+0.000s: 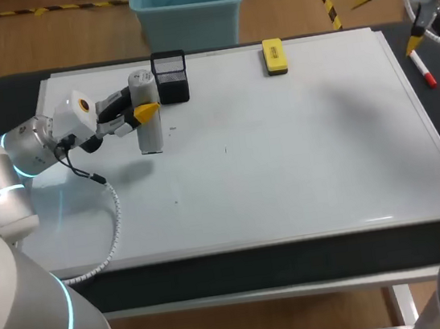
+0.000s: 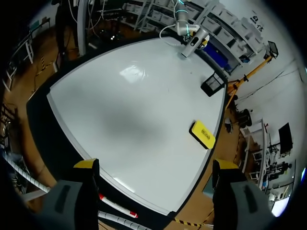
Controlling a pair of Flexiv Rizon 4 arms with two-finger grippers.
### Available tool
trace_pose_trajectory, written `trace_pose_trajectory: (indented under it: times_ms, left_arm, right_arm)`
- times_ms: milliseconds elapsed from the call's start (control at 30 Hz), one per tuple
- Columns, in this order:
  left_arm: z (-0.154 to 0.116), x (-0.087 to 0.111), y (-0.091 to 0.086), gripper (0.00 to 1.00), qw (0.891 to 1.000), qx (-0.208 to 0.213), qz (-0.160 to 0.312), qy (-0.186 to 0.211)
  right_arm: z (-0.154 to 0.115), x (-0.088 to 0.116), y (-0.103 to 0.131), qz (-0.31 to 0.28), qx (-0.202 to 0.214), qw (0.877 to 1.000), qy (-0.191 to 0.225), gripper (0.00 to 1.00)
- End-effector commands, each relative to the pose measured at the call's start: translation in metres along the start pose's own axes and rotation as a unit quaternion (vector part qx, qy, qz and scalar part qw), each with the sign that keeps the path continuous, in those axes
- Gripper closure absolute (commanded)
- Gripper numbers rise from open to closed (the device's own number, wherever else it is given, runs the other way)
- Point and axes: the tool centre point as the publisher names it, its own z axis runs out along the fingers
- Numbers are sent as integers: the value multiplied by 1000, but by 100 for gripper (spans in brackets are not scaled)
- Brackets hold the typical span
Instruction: Pick up the inspection probe, press it on each red-marked spot on the whiteboard one by one, put down the probe, pick up the eraser, and wipe off all the red marks.
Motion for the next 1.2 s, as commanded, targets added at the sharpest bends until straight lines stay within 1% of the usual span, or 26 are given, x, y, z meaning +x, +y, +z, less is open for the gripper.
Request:
trace_pose_trajectory:
  times_ms: [33,233,333,533,633,733,800,833,900,967,1000,1067,1133,1200]
  left_arm:
    - [0,0,0,100,1000,1,1,0]
    - [1,0,0,100,1000,0,1,0]
    - [5,-3,-3,100,1000,-5,5,0]
    - [16,-13,-19,100,1000,-11,19,9]
    - [22,-21,-27,100,1000,2,17,17]
    - [33,-28,-36,100,999,3,19,33]
    - [42,-33,-45,100,999,-6,30,39]
    - [46,-35,-49,100,999,4,30,45]
    - [55,-40,-57,100,998,-6,41,50]
    - [64,-43,-64,100,997,8,41,61]
    - [69,-45,-67,100,997,1,47,62]
    - [77,-50,-72,100,996,12,46,70]
    - [85,-55,-74,100,996,8,50,71]
    - [93,-59,-76,100,995,19,48,80]
  right_arm:
    - [-1,2,3,-1,20,1000,0,0]
    - [-1,2,3,-1,20,1000,0,0]
    - [-1,2,3,-1,20,1000,0,0]
    - [-1,2,3,-1,20,1000,0,0]
    - [-1,2,3,-1,20,1000,0,0]
    - [-1,2,3,-1,20,1000,0,0]
    - [-1,2,3,-1,20,1000,0,0]
    - [-1,2,3,-1,20,1000,0,0]
    - [-1,2,3,-1,20,1000,0,0]
    - [-1,2,3,-1,20,1000,0,0]
    - [-1,2,3,-1,20,1000,0,0]
    - [-1,2,3,-1,20,1000,0,0]
    - [-1,2,3,-1,20,1000,0,0]
    - [-1,2,3,-1,20,1000,0,0]
